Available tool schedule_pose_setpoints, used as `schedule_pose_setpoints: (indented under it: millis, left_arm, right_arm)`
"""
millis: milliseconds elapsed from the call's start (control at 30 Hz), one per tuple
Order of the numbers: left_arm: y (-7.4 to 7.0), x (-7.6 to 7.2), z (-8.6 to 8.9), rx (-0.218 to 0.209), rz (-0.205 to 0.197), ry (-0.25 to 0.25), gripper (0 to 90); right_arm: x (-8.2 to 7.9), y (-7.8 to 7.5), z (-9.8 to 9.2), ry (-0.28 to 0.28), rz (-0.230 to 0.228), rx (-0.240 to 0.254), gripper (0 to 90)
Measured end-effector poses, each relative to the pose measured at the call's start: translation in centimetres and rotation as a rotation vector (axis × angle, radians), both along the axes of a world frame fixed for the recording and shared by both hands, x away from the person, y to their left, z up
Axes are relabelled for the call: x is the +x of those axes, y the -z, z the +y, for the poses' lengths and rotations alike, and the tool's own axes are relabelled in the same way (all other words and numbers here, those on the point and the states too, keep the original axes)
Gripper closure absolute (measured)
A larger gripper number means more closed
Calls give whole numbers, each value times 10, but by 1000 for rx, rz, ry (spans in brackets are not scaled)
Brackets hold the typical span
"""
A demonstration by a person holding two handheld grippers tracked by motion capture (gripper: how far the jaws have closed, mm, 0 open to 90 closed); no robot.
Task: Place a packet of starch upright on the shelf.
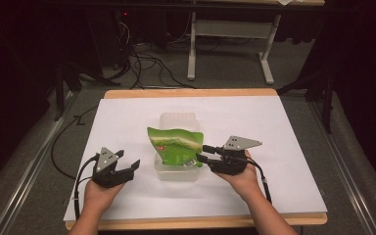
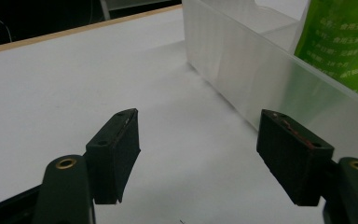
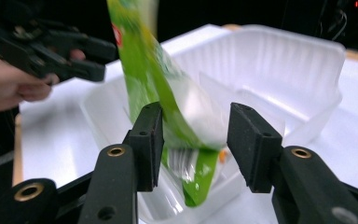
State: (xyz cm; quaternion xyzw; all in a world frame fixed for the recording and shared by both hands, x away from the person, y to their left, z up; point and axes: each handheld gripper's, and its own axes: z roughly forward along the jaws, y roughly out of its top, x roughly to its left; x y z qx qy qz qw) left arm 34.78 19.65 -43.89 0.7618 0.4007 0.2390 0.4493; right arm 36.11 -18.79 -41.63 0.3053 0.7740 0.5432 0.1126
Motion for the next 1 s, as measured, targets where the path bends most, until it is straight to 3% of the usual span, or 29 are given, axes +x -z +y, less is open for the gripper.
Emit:
schedule_pose_setpoints:
  millis: [133, 167, 300, 367, 567, 667, 733, 900, 1000]
  left_arm:
    - [0, -1, 1, 0, 0, -1, 303]
    - [-1, -1, 1, 1, -1, 0, 303]
    - [-1, -1, 2, -3, -4, -2, 303]
    - [-1, -1, 2, -4, -6, -3, 303]
    - [0, 0, 2, 4, -1, -1, 303]
    - [0, 0, 2, 3, -2, 0, 303]
    - [-1, 0, 2, 4, -3, 2, 303]
    - [-1, -1, 2, 4, -4, 2, 303]
    - [0, 0, 0, 6, -1, 4, 304]
  right_arm:
    - [5, 15, 6, 2, 37, -76, 557]
    - [5, 15, 6, 2, 37, -76, 557]
    - [8, 24, 11, 2, 58, -116, 648]
    - [10, 26, 15, 1, 55, -129, 704]
    - [11, 24, 22, 15, 11, -161, 757]
    - [13, 26, 27, 2, 18, -199, 900]
    - [12, 26, 30, 4, 13, -211, 900]
    - [14, 24, 32, 14, 48, -226, 900]
    - [16, 21, 38, 21, 75, -266, 900]
